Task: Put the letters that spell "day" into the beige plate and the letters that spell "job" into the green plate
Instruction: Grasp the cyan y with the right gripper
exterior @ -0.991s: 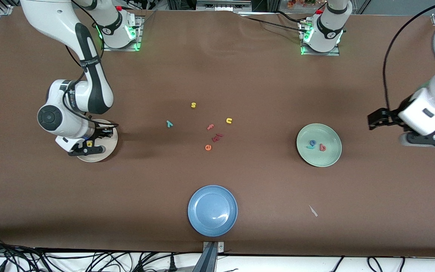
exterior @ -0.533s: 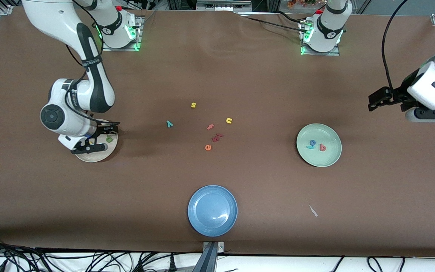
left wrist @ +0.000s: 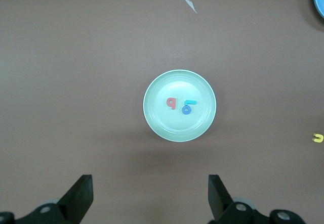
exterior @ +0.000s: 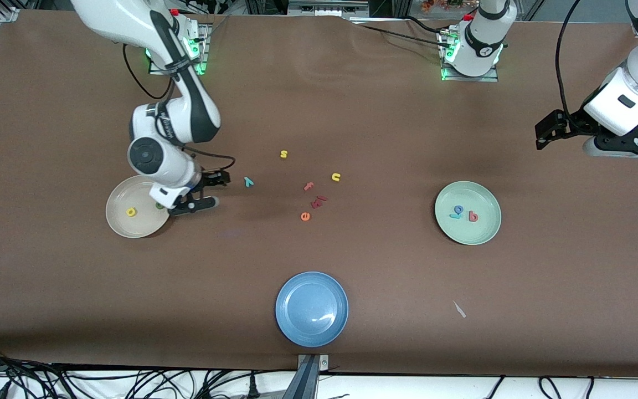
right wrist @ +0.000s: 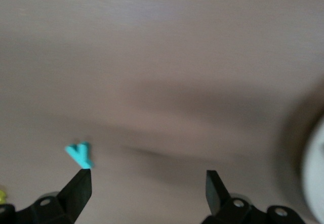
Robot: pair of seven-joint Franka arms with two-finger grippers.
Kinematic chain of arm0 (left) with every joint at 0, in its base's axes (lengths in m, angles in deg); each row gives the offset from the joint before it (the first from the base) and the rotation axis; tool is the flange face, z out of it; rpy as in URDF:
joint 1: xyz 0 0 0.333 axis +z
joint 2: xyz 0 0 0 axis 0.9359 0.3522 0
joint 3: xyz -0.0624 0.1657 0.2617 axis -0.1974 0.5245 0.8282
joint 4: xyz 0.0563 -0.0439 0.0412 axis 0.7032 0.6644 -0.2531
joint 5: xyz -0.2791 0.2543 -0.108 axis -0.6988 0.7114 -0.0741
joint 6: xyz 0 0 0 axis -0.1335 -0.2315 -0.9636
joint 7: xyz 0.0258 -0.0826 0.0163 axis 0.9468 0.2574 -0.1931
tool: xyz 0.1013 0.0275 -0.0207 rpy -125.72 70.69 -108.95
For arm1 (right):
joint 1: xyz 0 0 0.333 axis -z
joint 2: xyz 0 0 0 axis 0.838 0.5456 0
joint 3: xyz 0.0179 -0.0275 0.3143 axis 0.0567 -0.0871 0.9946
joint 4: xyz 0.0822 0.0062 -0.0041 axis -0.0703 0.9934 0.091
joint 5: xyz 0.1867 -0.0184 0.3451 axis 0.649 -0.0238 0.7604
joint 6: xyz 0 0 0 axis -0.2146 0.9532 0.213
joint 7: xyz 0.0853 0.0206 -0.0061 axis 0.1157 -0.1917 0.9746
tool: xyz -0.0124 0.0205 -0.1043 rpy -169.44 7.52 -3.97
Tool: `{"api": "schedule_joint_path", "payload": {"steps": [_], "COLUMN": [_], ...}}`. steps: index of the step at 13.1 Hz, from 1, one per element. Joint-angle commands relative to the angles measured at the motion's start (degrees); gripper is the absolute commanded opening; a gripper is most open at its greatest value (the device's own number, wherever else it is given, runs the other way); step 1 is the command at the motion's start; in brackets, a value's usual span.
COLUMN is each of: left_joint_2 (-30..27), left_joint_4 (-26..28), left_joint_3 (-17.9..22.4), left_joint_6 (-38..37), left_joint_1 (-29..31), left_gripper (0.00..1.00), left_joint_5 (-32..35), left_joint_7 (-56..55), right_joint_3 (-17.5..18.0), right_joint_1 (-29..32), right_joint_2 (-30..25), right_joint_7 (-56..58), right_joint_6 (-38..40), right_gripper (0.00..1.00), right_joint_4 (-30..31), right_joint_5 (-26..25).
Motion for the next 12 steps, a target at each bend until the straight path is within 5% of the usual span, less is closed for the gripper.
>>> {"api": "schedule_joint_path", "payload": {"steps": [1, 8, 12], "left_joint_2": [0.2, 0.6, 0.6], "left_joint_4": [-1.0, -1.7, -1.5], "left_joint_3": [0.5, 0.5, 0.8], "left_joint_6": [-0.7, -0.7, -2.2], "left_joint_1": [-1.2, -1.0, -0.3], "left_gripper": [1.0, 1.0, 1.0], "left_joint_5": [0.8, 0.6, 0.5], "left_joint_7": [0.7, 1.2, 1.4], "right_joint_3": [4.0, 5.0, 5.0], "right_joint_1": [-0.3, -4.4, -5.4], "right_joint_2": [-3.8, -1.1, 0.3], "right_joint_7": [-1.1, -0.6, -0.3], "right_joint_6": [-13.1, -18.2, -19.2], "right_gripper": [1.0, 0.99, 0.86], "right_joint_4": [10.1, 12.1, 11.2], "right_joint_5": [0.4, -0.5, -2.3]}}
